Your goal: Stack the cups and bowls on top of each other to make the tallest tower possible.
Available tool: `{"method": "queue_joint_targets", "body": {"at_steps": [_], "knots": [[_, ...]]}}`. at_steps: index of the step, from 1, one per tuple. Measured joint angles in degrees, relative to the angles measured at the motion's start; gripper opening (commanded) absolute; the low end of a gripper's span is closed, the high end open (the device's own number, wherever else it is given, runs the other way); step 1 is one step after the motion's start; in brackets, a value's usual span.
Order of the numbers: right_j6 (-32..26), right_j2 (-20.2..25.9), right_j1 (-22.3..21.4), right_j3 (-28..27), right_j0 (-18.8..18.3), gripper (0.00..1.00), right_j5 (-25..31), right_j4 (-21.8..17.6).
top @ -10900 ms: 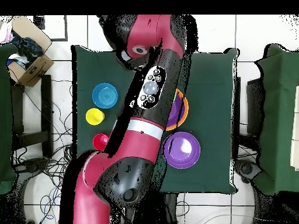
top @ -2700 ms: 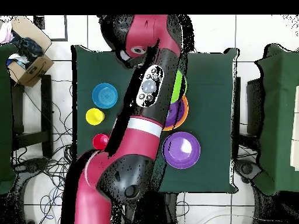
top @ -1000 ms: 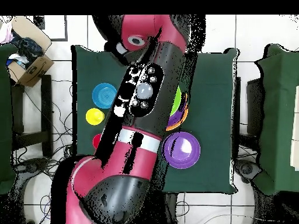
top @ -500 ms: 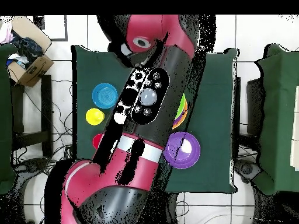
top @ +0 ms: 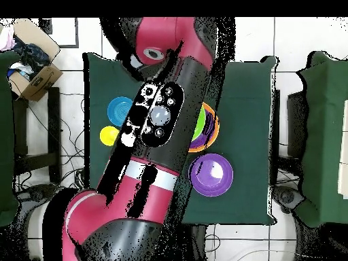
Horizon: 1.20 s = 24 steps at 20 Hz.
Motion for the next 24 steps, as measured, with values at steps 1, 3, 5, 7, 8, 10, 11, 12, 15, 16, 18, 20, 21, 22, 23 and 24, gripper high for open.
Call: {"method": "queue_joint_targets", "body": {"at_steps": [1,3,5,7,8,10,11,12,15,16,18,20,21,22,23,24], "knots": [[0.0,0.0,0.19,-0.35,0.09,0.0,0.01,0.02],[0.0,-0.02,0.58,-1.1,0.22,0.0,0.01,0.08],[0.0,-0.54,2.3,-4.12,-0.05,0.0,0.01,0.83],[0.0,-1.54,3.87,-6.76,-0.65,0.0,0.03,1.92],[0.0,-1.99,4.45,-7.71,-0.91,0.0,0.04,2.33],[0.0,-4.81,7.38,-12.29,-2.54,0.0,0.0,5.2],[0.0,-5.73,8.23,-13.49,-3.11,0.0,0.0,6.29],[0.0,-6.65,9.08,-14.69,-3.68,0.0,0.0,7.38],[0.0,-10.92,12.94,-19.03,-6.41,0.0,0.01,13.09],[0.0,-11.52,13.54,-19.52,-6.82,0.0,0.0,14.12],[0.0,-13.72,15.66,-20.65,-8.03,0.0,0.0,17.02],[0.0,-14.39,16.5,-20.66,-8.27,0.0,-0.01,17.7],[0.0,-14.58,16.81,-20.66,-8.32,0.0,0.0,17.86],[0.0,-14.95,17.69,-20.56,-8.27,0.0,-0.01,17.93],[0.0,-14.95,17.89,-20.38,-8.13,0.0,-0.01,17.86],[0.0,-14.95,18.1,-20.2,-8.0,0.0,-0.01,17.79]]}}
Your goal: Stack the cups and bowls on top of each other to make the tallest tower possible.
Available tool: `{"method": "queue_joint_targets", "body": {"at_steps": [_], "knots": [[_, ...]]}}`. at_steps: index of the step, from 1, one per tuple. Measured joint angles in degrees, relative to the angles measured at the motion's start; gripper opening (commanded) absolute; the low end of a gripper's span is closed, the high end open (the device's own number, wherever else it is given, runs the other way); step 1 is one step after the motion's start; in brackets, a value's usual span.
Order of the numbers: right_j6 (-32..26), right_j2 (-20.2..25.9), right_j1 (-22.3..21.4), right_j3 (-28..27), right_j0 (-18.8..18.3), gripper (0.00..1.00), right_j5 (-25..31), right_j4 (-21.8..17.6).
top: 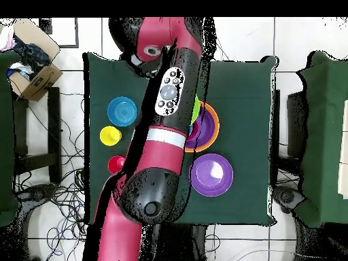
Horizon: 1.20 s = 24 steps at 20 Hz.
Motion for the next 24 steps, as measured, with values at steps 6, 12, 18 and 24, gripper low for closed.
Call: {"method": "queue_joint_targets", "body": {"at_steps": [6,12,18,24], "knots": [[0.0,0.02,-0.24,1.37,1.25,0.0,0.0,-0.65],[0.0,-0.43,-0.96,1.52,1.53,0.0,0.02,-0.7],[0.0,-0.86,-2.14,1.54,1.52,0.0,0.02,-0.79],[0.0,-0.64,-3.59,2.62,1.92,0.0,0.04,-1.72]]}}
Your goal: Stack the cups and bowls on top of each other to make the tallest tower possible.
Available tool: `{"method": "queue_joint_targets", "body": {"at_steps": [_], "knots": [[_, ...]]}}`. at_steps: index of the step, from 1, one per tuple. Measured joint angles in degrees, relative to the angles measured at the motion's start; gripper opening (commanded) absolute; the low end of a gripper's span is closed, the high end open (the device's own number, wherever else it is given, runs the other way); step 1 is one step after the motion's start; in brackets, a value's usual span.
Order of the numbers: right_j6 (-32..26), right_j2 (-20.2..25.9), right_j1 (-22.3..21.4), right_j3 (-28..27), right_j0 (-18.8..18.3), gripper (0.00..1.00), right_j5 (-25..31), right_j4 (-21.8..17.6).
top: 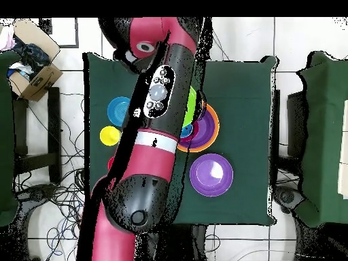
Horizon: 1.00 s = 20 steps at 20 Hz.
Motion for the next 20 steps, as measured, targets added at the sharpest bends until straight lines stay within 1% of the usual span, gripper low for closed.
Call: {"method": "queue_joint_targets", "body": {"at_steps": [2,10,15,20], "knots": [[0.0,0.23,-0.82,1.25,0.56,0.0,0.0,-1.3],[0.0,1.55,-2.87,5.07,2.34,0.0,-0.01,-4.46],[0.0,3.42,-4.11,8.04,3.53,0.0,0.0,-6.23],[0.0,6.07,-5.61,12.43,5.1,0.0,-0.04,-8.34]]}}
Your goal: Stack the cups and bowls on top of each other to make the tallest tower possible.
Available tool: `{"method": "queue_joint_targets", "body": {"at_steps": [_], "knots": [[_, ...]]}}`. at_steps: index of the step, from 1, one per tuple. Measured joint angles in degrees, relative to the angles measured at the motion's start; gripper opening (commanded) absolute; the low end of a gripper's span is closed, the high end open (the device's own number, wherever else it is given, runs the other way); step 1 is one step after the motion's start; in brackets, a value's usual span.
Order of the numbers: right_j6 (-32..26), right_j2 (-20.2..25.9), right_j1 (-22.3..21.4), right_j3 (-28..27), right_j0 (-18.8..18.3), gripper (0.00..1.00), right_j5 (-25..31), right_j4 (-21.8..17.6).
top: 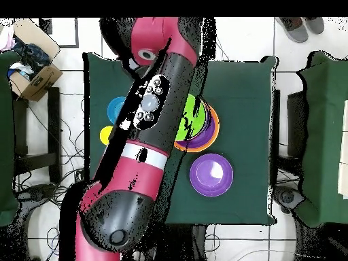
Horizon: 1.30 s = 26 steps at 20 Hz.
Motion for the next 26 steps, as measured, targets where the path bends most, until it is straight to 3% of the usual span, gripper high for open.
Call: {"method": "queue_joint_targets", "body": {"at_steps": [8,26], "knots": [[0.0,3.51,-1.43,4.76,1.48,0.0,-3.0,-2.72],[0.0,6.16,-1.1,4.63,0.41,0.0,-4.72,-4.28]]}}
